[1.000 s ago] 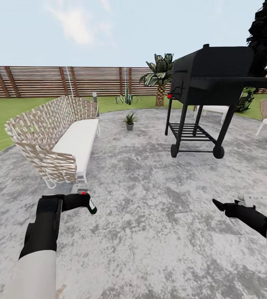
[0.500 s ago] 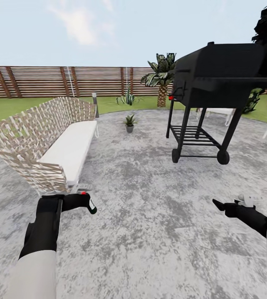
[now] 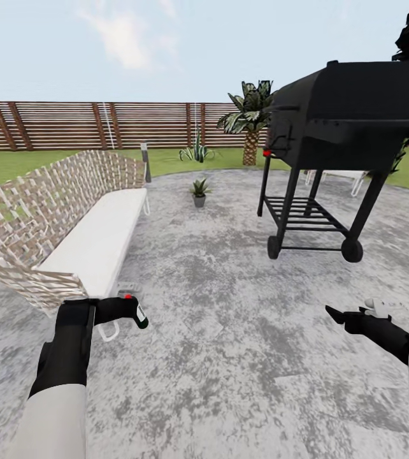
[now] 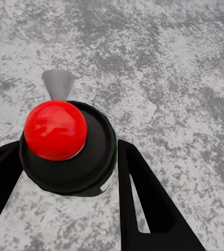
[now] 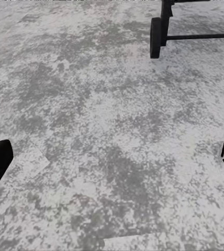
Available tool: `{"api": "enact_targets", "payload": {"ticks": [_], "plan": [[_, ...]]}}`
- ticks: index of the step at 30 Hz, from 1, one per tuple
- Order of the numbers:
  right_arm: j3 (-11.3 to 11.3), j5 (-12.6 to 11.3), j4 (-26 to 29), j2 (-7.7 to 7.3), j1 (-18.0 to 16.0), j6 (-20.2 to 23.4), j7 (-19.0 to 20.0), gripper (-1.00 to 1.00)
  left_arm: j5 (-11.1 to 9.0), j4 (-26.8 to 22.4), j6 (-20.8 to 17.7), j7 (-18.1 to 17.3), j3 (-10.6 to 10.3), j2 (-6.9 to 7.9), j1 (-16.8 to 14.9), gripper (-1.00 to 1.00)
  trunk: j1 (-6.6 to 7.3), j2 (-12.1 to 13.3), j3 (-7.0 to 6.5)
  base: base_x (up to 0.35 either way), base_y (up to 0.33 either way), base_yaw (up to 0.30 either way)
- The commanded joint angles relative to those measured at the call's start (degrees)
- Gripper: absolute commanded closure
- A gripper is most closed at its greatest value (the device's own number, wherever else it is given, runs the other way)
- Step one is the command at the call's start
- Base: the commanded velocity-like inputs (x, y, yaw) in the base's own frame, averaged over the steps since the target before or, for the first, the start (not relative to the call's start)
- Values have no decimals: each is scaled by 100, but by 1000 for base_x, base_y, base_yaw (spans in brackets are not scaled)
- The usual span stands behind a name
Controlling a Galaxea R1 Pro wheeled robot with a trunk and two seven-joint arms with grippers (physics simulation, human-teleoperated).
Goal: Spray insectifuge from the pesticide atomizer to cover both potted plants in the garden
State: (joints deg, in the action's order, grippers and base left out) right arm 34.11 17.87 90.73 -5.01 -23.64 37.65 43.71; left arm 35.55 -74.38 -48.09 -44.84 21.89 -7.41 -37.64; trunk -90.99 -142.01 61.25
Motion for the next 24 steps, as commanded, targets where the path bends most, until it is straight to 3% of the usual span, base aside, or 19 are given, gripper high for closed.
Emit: {"api": "enact_targets", "payload": {"ticks": [1,9,11,13,15,17,19,21,23,24], "plan": [[8,58,6,1,-4,11,59,-100,49,-6,-16,-60,17,-8,-6,100,-2,-2,6,332,0,0],[-107,51,-14,69,-3,-23,85,-100,49,-6,-16,-60,17,-6,-6,100,-2,-2,6,331,0,0],[-294,49,-59,196,-4,-41,87,-100,51,-6,-16,-60,17,-6,-6,100,-2,-2,6,288,0,0],[-546,68,-87,461,-6,-56,26,-100,54,-1,-13,-60,17,-6,-6,100,-2,-2,6,203,0,0],[-961,94,-182,898,-8,-217,-207,-100,56,16,-9,-60,17,-2,-6,100,-2,-2,6,97,0,0],[-1447,80,-442,1144,-8,-414,-549,-100,60,23,-8,-60,18,1,-6,100,-2,-2,6,40,0,0],[-1802,61,-665,1218,-8,-492,-727,-100,63,26,-8,-58,18,6,-6,100,-2,-2,6,20,0,0],[-1992,48,-773,1232,-9,-529,-782,-100,65,28,-10,-55,15,9,-6,100,-2,-2,6,10,0,0],[-2073,39,-833,1187,-9,-546,-695,-100,71,28,-14,-53,11,10,-6,100,-2,-2,6,4,0,0],[-2056,35,-844,1094,-9,-548,-556,-100,72,27,-14,-52,10,14,-6,100,-2,-2,6,2,0,0]]}}
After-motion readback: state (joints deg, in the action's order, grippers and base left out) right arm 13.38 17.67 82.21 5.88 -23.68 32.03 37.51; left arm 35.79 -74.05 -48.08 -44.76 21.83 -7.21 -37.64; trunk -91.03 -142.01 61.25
